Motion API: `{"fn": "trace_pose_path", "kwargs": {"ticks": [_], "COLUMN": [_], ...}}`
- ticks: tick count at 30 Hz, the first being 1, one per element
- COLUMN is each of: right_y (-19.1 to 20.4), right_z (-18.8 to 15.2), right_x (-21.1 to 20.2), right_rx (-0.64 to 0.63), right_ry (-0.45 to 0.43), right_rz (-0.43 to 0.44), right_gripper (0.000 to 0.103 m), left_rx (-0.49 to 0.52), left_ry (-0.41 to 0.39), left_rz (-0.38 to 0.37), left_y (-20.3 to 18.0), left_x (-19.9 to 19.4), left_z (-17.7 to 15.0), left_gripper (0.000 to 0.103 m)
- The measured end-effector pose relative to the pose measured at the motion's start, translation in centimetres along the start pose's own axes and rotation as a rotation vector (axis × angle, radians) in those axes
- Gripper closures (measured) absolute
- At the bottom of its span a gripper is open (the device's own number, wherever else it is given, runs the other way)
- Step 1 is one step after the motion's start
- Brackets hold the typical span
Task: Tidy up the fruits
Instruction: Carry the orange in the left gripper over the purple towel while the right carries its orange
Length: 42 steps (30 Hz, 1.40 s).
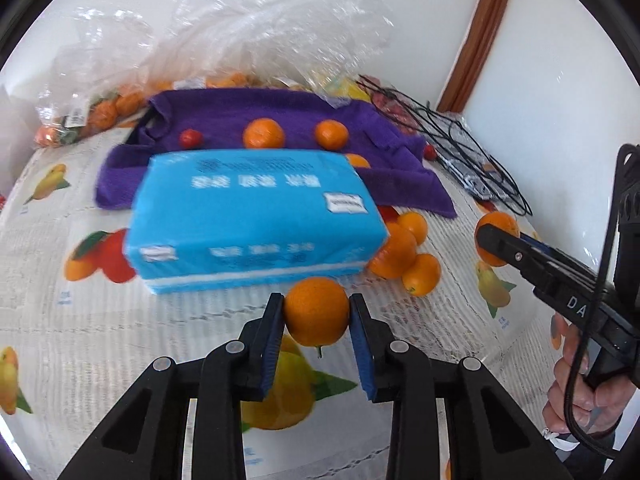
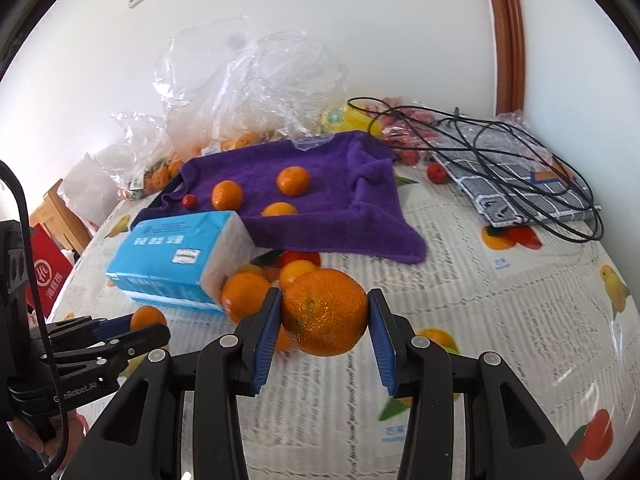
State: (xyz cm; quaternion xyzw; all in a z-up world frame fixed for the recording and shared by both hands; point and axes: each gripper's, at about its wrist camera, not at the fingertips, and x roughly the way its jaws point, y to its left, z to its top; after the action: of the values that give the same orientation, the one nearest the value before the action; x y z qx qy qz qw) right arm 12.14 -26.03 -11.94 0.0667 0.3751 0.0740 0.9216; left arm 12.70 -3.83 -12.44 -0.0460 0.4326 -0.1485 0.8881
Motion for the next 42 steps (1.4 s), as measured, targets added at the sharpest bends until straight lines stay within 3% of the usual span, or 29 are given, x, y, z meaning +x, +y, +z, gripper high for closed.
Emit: {"fn": "trace_pose_path", "kwargs": {"ticks": [10, 29, 34, 42], "right_y": [3.2, 6.4, 6.9, 5.8], "right_z": [2.9, 9.9, 10.1, 9.0], "right_x": [1.4, 5.5, 7.3, 9.3], "right_rx": [-0.012, -0.070, -0.063, -0.024], "right_ry": [-0.027, -0.084, -0.073, -0.037], "right_rz": [0.034, 0.068, 0.098, 0.094], "right_gripper": [0.060, 0.060, 0.060, 0.060], "left_rx": [-0.058, -0.111, -0.118, -0.125], "left_ry": [-0.075, -0.140, -0.154, -0.129], "left_rz": [0.046, 0.091, 0.062, 0.090], "left_y": [4.0, 8.5, 8.9, 9.5], "left_x": [-2.2, 0.1, 1.0, 2.5], "left_z": [3.9, 11.2, 11.4, 10.4], "left_gripper": [0.072, 0.072, 0.072, 0.072]}}
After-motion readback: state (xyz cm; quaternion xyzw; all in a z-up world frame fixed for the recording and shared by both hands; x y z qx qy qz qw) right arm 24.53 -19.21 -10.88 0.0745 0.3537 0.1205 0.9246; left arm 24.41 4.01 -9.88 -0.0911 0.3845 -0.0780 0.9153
